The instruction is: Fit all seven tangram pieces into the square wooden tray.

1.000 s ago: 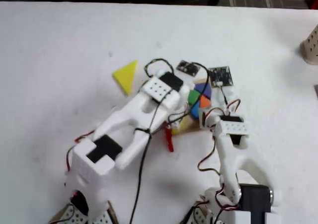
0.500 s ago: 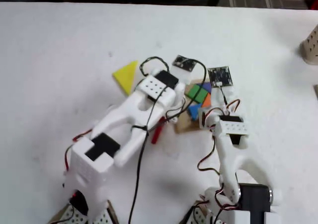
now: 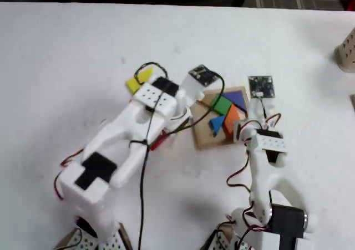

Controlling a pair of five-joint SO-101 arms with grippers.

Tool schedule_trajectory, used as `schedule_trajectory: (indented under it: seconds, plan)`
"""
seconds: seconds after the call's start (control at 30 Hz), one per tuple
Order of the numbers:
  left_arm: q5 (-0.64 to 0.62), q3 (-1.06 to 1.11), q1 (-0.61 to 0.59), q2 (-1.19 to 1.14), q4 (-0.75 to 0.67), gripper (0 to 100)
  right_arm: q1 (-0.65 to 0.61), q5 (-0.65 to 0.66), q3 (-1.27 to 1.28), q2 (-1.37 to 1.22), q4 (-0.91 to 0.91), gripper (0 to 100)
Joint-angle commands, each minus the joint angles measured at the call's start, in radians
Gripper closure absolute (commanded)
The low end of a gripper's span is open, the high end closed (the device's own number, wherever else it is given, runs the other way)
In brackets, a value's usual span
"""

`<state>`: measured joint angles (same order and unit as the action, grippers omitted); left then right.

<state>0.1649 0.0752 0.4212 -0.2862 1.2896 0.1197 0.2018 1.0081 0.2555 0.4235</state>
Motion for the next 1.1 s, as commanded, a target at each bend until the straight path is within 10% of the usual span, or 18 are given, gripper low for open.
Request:
schedule_trajectory:
  seconds: [0.0, 0.57, 1.07]
  plan:
    - [0.071, 0.077, 0.002, 0.186, -0.098, 98, 0.025, -0.069, -0.044, 0.015, -0.015, 97.9]
    - [0.063, 0.117, 0.130, 0.153, -0.410, 98, 0.099, -0.084, -0.072, 0.005, 0.010, 98.1]
    - [0.055, -0.166, 0.202, -0.197, -0.384, 89, 0.070, -0.083, -0.072, 0.004, 0.008, 98.1]
